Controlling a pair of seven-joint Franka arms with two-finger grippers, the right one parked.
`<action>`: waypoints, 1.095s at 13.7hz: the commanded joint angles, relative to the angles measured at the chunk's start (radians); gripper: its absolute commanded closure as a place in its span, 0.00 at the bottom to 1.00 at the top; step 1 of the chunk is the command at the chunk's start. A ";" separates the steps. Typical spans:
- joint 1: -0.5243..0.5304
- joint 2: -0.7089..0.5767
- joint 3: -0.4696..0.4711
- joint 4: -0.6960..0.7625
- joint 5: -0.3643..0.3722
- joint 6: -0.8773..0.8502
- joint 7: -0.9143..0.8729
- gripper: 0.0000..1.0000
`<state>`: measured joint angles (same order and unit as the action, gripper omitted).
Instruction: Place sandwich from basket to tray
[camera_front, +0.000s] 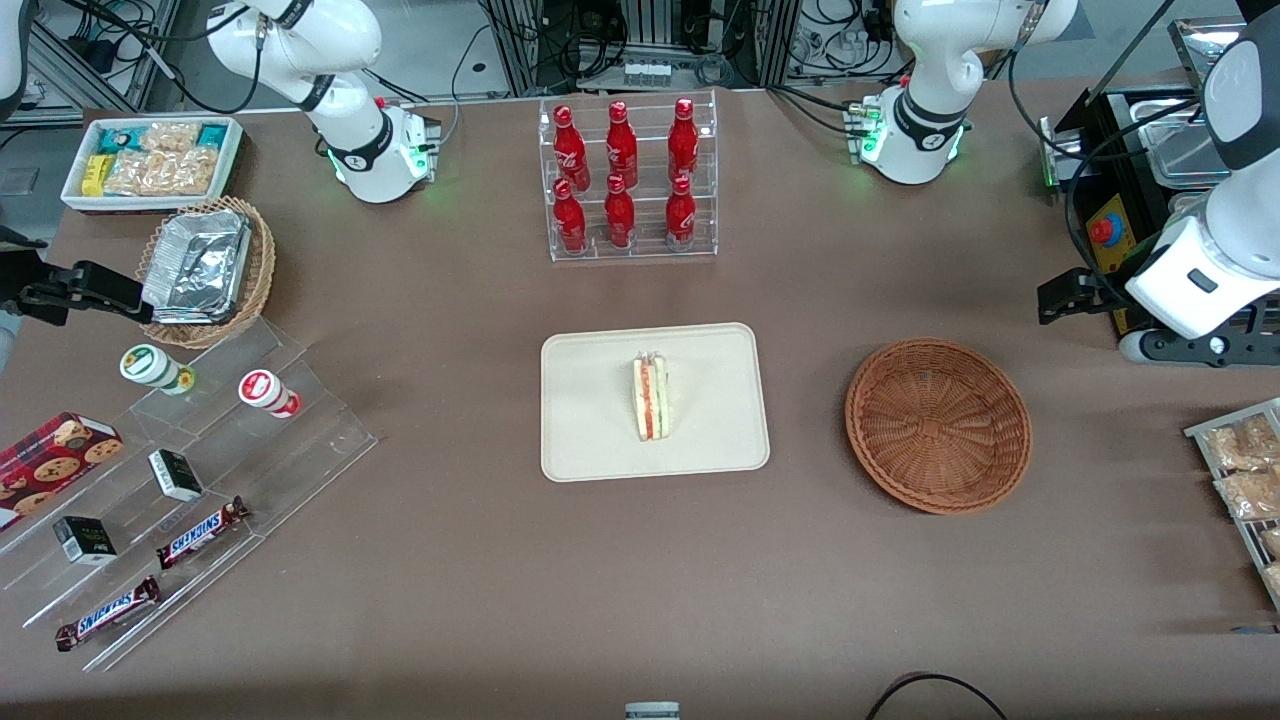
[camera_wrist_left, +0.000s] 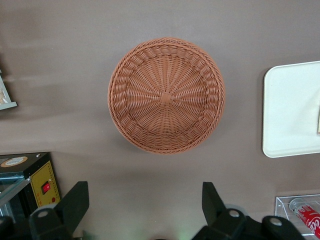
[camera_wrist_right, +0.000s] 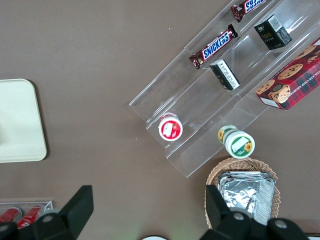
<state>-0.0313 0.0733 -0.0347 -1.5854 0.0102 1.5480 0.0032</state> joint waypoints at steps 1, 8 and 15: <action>-0.010 -0.024 0.015 0.004 0.014 -0.006 0.026 0.00; -0.006 -0.127 0.016 -0.082 0.016 0.004 0.021 0.00; 0.001 -0.113 0.025 -0.039 0.002 -0.039 0.026 0.00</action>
<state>-0.0300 -0.0282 -0.0213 -1.6337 0.0130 1.5348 0.0117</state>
